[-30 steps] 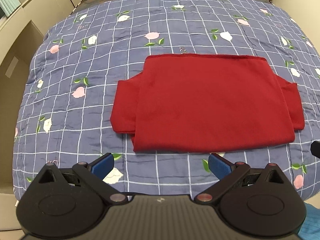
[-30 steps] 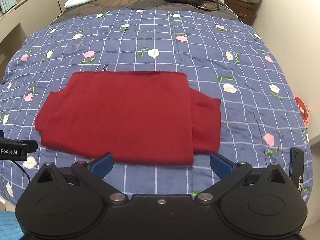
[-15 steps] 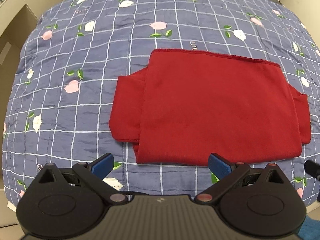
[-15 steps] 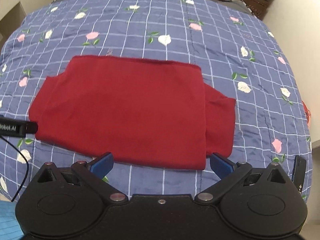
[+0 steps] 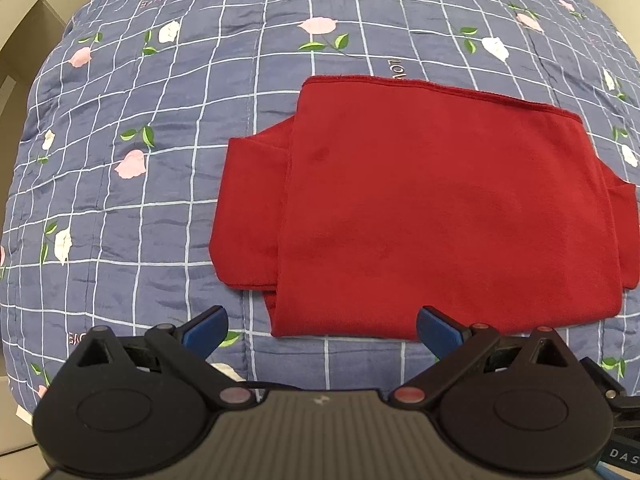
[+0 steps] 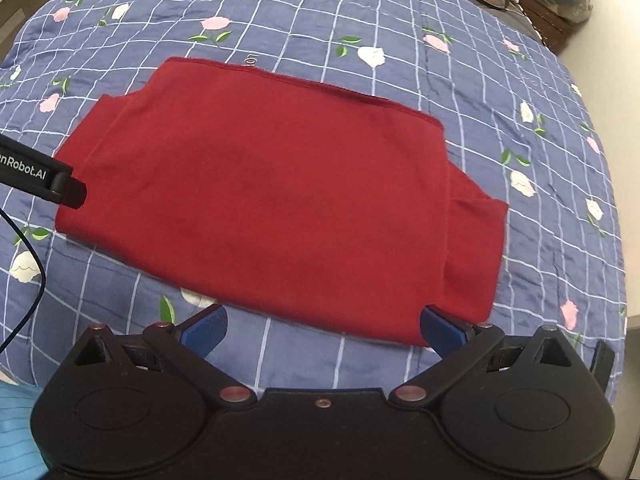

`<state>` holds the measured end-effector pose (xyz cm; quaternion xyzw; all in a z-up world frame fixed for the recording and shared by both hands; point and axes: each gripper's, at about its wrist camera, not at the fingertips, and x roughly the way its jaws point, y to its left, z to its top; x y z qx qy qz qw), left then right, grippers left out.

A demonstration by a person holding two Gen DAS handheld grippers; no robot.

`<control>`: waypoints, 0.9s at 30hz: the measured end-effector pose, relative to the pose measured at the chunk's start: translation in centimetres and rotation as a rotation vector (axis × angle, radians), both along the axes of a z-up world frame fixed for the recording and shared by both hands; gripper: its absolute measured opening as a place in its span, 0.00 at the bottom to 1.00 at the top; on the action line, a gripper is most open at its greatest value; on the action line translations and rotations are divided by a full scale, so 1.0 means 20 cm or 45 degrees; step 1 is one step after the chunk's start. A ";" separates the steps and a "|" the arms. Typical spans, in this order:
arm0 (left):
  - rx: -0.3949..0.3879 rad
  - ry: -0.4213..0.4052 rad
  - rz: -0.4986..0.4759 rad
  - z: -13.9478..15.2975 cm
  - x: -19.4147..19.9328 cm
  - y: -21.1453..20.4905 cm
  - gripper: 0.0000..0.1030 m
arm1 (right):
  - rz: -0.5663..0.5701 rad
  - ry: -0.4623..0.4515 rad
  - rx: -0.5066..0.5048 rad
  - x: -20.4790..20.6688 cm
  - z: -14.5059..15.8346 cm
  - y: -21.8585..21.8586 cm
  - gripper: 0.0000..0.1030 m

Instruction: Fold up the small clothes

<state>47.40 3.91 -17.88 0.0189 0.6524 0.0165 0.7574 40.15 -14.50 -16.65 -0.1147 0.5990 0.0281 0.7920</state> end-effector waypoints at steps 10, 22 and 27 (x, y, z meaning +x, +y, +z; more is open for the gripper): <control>-0.051 0.012 0.141 -0.09 0.02 0.11 0.99 | 0.043 -0.017 0.008 0.19 -0.17 0.02 0.99; -0.196 -0.073 0.299 -0.17 0.10 0.45 0.99 | 0.139 0.062 -0.009 0.35 -0.41 0.08 0.99; -0.146 -0.087 0.197 -0.22 0.22 0.45 0.99 | 0.159 0.169 -0.035 0.33 -0.53 0.08 0.99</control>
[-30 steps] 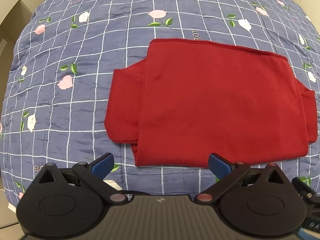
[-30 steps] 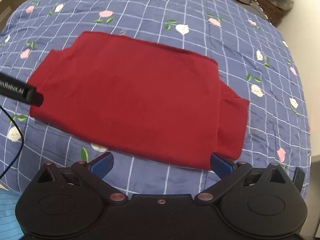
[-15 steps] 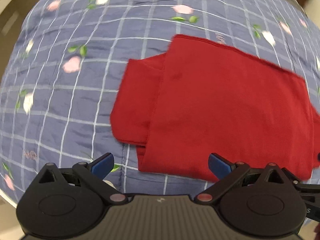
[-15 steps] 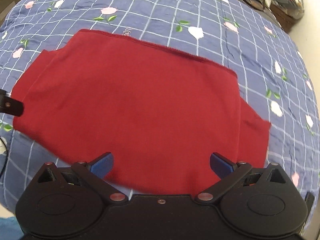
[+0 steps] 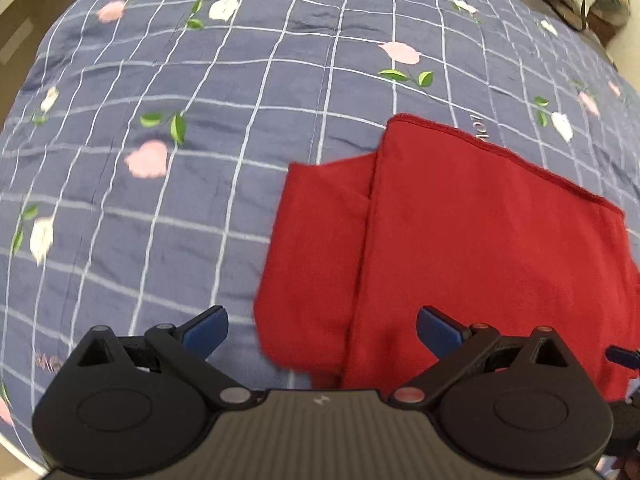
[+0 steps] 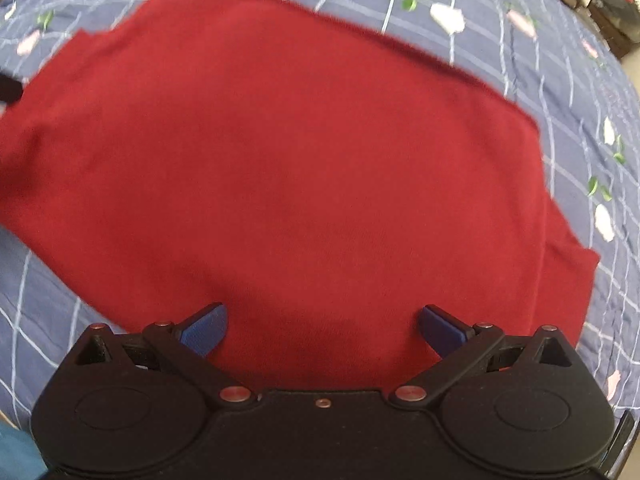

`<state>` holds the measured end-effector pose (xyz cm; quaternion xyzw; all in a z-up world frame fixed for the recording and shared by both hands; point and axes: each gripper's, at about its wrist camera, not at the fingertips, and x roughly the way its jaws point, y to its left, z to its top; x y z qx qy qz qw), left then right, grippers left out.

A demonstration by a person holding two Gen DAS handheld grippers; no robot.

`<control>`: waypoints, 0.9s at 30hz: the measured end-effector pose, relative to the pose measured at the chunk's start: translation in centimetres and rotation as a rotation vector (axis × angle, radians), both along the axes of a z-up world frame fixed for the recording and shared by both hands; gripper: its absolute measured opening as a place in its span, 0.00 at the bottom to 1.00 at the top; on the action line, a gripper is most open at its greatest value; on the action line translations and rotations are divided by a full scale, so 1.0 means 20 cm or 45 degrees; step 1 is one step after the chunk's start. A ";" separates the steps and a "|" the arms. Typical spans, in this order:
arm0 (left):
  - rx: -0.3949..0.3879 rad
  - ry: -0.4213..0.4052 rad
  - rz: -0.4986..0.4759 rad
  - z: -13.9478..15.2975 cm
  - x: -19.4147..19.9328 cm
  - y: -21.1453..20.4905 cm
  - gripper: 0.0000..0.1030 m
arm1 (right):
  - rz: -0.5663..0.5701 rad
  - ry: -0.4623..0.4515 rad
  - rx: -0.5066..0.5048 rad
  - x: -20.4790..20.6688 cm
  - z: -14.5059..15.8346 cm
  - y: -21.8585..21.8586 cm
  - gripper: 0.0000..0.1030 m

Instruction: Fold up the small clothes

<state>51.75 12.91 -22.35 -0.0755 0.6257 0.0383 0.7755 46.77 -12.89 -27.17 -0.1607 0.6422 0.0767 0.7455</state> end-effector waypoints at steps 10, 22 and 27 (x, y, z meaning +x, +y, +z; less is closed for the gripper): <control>0.099 0.179 -0.044 -0.25 0.11 -0.04 0.99 | -0.056 0.040 0.018 -0.04 -0.04 -0.03 1.00; 0.133 0.212 -0.055 -0.20 0.09 -0.12 0.72 | -0.091 0.094 0.018 0.00 -0.03 -0.04 1.00; 0.192 0.200 -0.104 -0.14 0.08 -0.20 0.55 | -0.079 0.098 0.025 -0.03 -0.02 -0.05 1.00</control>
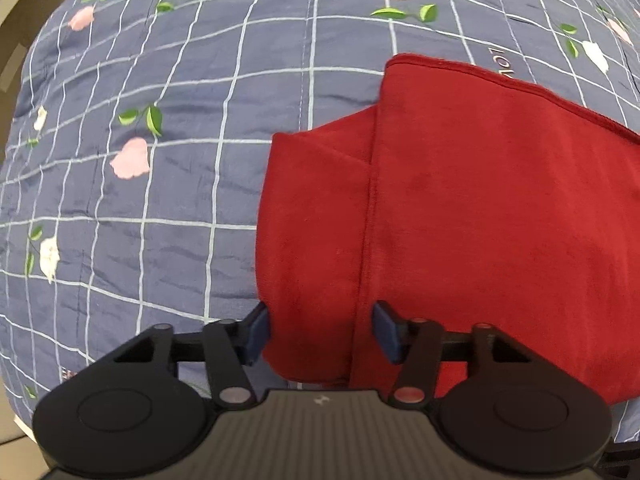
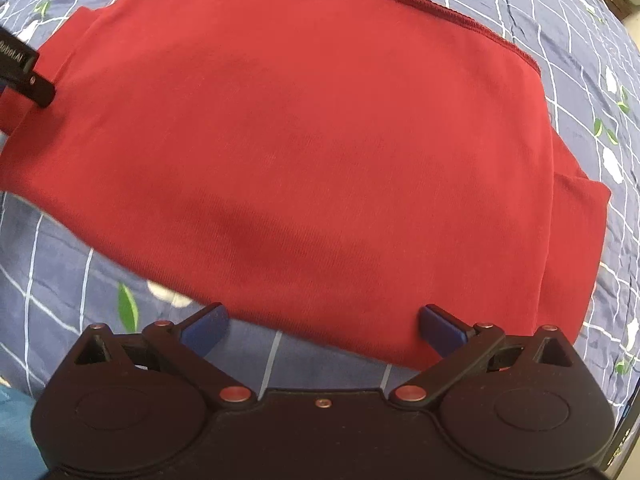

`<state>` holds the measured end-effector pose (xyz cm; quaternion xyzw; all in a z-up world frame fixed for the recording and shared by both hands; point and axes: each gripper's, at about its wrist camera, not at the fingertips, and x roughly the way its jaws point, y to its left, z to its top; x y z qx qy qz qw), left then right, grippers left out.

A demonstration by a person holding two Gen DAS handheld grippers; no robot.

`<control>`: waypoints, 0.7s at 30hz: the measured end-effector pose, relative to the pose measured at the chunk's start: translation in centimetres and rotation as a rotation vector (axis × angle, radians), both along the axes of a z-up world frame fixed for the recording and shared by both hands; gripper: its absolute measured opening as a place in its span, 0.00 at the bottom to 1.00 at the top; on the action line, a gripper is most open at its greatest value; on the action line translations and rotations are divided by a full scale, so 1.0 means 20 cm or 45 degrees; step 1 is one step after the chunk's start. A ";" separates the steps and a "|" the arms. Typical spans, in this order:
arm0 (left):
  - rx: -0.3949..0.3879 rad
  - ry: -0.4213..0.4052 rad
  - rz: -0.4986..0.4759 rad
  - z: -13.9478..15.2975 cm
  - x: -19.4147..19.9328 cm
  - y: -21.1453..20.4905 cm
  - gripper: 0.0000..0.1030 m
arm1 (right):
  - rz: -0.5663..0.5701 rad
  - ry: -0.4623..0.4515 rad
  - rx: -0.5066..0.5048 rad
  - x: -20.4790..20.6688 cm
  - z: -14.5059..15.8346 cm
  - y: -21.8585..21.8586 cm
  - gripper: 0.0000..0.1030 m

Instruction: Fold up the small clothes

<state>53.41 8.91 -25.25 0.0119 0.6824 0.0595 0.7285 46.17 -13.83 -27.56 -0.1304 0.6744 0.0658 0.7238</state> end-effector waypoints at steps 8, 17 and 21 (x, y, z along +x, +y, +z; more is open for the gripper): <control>0.070 -0.041 -0.050 0.07 0.00 -0.06 0.18 | -0.055 -0.030 0.029 -0.03 0.04 -0.07 1.00; 0.059 -0.121 -0.044 0.16 -0.03 -0.08 0.04 | -0.065 -0.073 0.038 -0.10 0.08 -0.16 1.00; 0.039 -0.172 -0.045 0.22 -0.05 -0.11 0.04 | -0.076 -0.084 0.042 -0.13 0.10 -0.22 1.00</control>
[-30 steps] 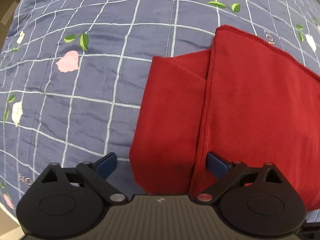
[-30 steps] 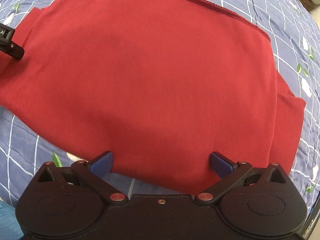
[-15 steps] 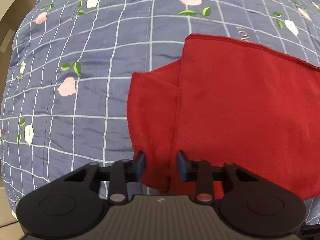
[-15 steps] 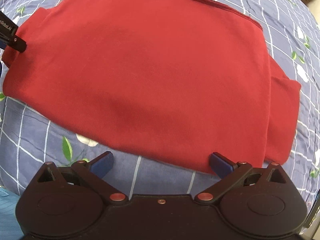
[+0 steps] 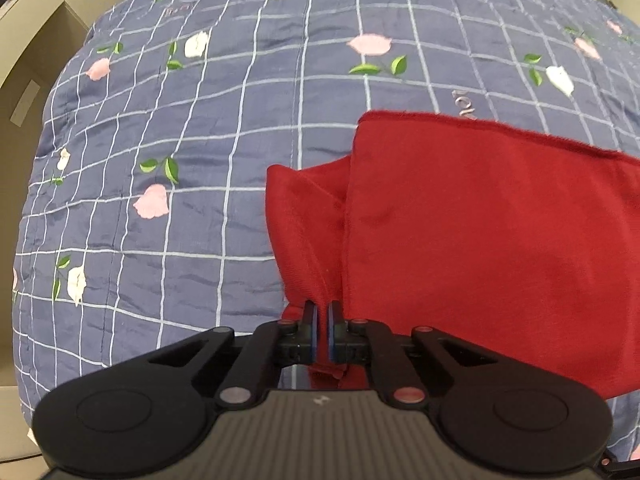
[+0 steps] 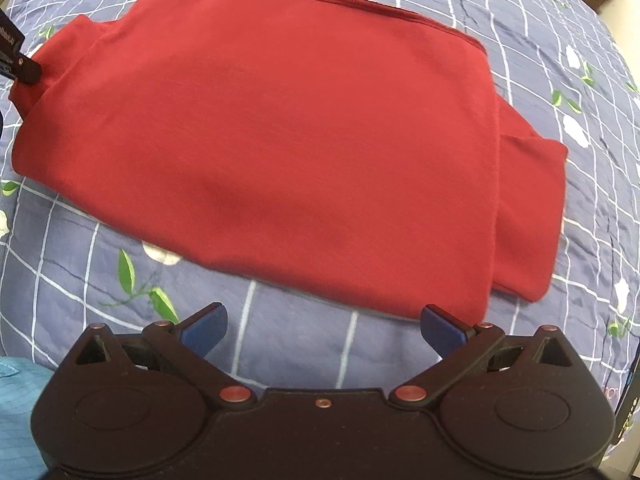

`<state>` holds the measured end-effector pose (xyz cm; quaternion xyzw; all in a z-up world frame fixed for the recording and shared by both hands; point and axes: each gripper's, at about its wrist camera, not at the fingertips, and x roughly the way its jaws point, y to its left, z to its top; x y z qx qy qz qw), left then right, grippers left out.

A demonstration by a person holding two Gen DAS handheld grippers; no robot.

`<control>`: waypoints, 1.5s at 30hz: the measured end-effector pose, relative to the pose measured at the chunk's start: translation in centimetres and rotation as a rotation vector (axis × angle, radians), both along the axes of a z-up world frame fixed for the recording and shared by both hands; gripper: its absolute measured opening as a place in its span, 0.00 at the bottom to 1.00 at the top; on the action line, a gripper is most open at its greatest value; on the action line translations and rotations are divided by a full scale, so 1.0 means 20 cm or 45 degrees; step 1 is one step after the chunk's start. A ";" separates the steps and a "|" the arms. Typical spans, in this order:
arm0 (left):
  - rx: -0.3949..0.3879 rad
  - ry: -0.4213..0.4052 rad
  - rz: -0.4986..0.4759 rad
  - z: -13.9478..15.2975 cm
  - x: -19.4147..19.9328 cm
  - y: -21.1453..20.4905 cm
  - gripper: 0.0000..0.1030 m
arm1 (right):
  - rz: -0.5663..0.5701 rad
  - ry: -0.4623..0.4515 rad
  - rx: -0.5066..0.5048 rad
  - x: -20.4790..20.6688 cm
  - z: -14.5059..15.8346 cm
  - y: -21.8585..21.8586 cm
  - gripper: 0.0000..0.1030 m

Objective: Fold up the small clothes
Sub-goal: 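Close the left tool on the edge of the folded sweater, then lift the edge with the left tool and fold it over the sweater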

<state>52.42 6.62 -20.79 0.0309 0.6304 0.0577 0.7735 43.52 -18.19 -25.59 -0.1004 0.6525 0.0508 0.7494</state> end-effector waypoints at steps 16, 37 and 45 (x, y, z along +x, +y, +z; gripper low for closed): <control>-0.140 -0.243 -0.149 0.36 -0.08 -0.49 0.02 | 0.036 -0.059 0.007 -0.12 0.12 -0.29 1.00; -0.299 -0.064 -0.392 0.08 -0.33 -1.64 0.03 | -0.012 0.008 -0.109 -0.21 0.08 -1.24 1.00; -0.411 -0.016 -0.216 0.03 -0.32 -1.56 0.10 | -0.014 0.073 -0.076 -0.21 0.02 -1.31 1.00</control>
